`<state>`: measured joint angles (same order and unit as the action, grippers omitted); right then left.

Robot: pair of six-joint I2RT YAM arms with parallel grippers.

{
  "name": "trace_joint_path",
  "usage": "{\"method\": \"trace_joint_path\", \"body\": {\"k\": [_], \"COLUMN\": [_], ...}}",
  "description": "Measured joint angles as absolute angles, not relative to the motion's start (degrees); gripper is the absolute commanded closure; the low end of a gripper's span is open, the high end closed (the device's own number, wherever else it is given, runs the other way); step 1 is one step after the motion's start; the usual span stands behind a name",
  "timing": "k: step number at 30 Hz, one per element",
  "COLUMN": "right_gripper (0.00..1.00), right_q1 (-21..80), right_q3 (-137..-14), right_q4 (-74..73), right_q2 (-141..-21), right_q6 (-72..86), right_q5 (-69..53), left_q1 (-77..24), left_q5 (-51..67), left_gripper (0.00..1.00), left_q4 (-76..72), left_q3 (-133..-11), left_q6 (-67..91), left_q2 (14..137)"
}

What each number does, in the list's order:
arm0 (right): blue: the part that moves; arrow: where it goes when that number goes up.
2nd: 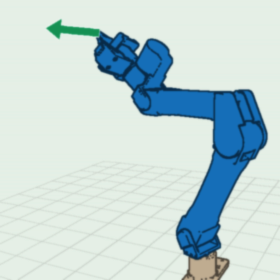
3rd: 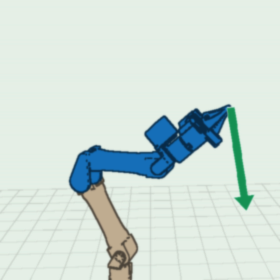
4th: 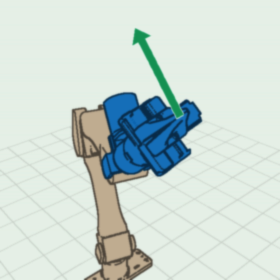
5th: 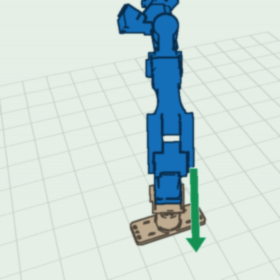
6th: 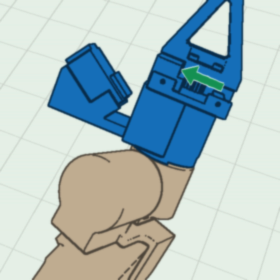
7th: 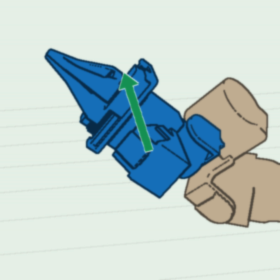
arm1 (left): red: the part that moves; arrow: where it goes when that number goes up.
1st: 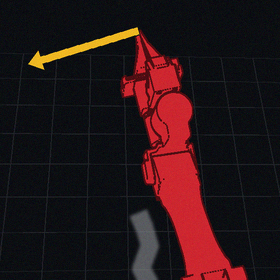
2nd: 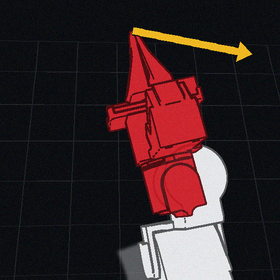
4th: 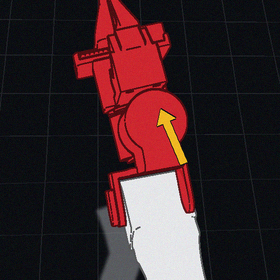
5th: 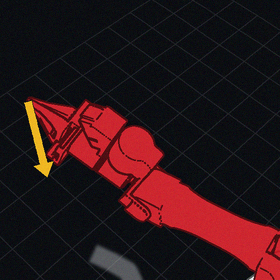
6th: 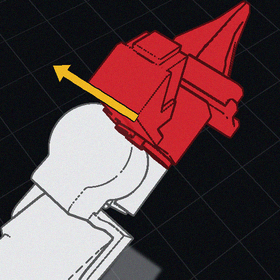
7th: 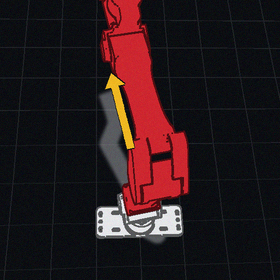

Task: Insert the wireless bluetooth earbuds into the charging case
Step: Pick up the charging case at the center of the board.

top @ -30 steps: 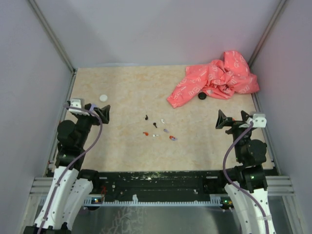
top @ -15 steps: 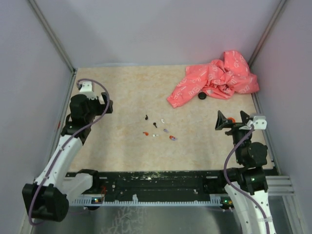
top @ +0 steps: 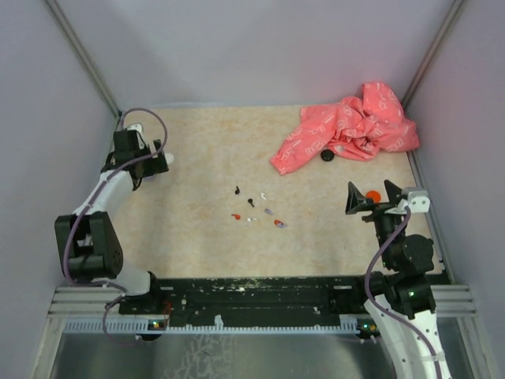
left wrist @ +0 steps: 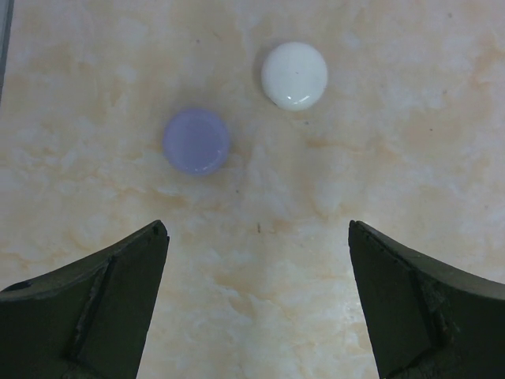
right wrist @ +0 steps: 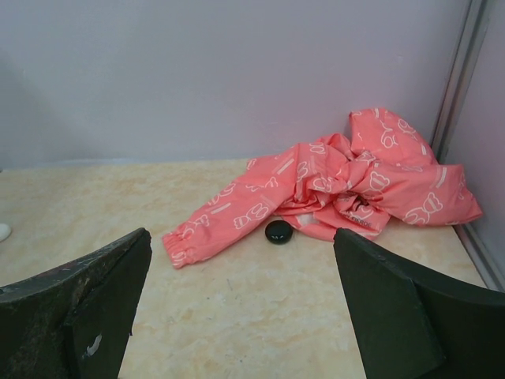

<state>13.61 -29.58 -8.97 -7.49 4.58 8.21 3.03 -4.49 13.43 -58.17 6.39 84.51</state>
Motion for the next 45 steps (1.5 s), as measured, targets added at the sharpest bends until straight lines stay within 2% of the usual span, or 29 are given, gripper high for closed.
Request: {"method": "trace_joint_path", "body": {"k": [8,20,28,34,42,45], "right_gripper": [0.02,0.02,0.02,0.02,0.02,0.02], "right_q1": [16.1,19.6,19.8,20.3,20.6,20.6], "right_q3": [-28.8,-28.5,-28.5,-28.5,-28.5,-28.5], "right_q4": [-8.6,-8.4,-8.3,-8.3,-8.3,-8.3], "right_q2": [-7.5,-7.6,-7.6,-7.6,-7.6,-7.6], "right_q6": [4.4,3.9,3.5,3.4,3.2,3.1], "right_q5": [8.2,8.3,8.4,8.5,8.5,8.5], "left_q1": [9.3,13.0,13.3,13.3,13.4,13.4], "left_q5": [0.4,7.0,9.4,10.4,12.3,12.7], "left_gripper": [0.03,0.09,0.12,0.19,0.24,0.29], "left_q4": [15.7,18.7,20.1,20.3,21.5,21.5], "left_q3": [-65.9,-73.3,-75.2,-77.1,-77.2,-77.2], "left_q6": [-1.2,-11.8,-14.8,-16.0,-17.5,-17.7], "left_q2": [94.6,109.1,111.5,112.6,113.2,113.2]}}
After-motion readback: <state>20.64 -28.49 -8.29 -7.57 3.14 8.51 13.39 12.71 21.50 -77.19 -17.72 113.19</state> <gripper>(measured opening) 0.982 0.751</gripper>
